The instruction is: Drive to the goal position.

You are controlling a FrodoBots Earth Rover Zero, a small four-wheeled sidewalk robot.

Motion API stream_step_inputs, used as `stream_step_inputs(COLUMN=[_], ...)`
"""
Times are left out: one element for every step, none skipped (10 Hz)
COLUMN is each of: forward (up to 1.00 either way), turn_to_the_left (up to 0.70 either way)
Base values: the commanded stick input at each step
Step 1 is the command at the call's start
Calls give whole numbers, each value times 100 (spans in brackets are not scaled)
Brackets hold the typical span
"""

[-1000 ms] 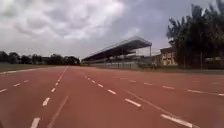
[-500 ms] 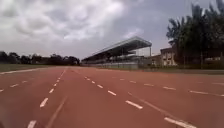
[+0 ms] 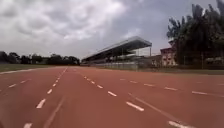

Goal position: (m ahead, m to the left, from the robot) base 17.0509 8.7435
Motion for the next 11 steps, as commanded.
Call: stream_step_inputs(forward=[20,20,20,20,20,20,20,20,20,20,20], turn_to_the_left=[0,0,0,0,0,0,0,0,0,0,0])
